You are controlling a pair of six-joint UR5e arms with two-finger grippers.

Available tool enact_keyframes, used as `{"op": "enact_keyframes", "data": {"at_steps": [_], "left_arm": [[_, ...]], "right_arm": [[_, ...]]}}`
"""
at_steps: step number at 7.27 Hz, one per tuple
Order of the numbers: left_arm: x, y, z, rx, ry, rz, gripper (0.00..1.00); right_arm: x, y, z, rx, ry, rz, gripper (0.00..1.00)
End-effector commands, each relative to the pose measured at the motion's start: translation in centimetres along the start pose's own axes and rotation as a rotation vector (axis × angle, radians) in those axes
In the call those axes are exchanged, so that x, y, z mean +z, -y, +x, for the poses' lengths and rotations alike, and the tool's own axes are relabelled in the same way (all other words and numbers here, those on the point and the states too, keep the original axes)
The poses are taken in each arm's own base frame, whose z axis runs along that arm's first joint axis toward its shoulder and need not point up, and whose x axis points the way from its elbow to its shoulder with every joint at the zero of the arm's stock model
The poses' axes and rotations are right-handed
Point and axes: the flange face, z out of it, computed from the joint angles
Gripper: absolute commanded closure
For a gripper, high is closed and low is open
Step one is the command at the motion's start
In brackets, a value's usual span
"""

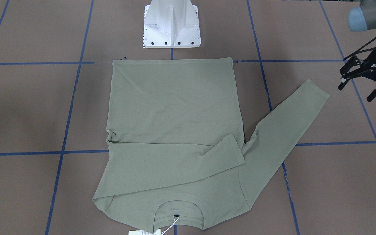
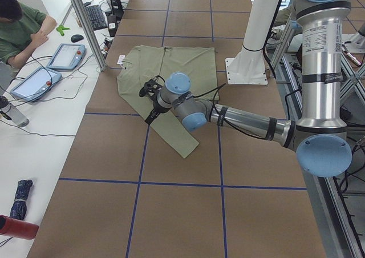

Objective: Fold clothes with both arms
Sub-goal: 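Release the sleeve and withdraw the right gripper from the shirt, then lower the left gripper to the cuff of the other sleeve and grasp it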

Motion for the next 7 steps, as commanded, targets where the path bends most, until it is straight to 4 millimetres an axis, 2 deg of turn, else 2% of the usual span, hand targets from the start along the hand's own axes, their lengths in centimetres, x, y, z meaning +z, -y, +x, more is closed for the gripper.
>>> {"op": "enact_keyframes", "data": {"at_steps": [1, 2, 4, 5, 7], "left_arm": [[4.1, -7.5, 3.5, 0.066, 0.011, -0.093, 0.00], [5.2, -10.0, 4.3, 0.095, 0.029, -0.128, 0.00], [8.9, -13.8, 7.3, 0.046, 0.086, -0.167, 0.00], [9.7, -15.2, 8.6, 0.042, 0.086, -0.187, 0.00], [8.6, -18.0, 7.8, 0.063, 0.078, -0.214, 0.01]], "right_arm": [[0.3, -7.7, 9.6, -0.055, 0.024, -0.033, 0.00], [0.2, -10.0, 10.3, -0.038, 0.020, -0.035, 0.00], [-0.8, -10.7, 10.5, -0.029, 0.017, -0.019, 0.00], [-0.9, -10.6, 10.5, -0.030, 0.017, -0.018, 0.00], [-0.9, -10.7, 10.4, -0.031, 0.017, -0.017, 0.00]]}}
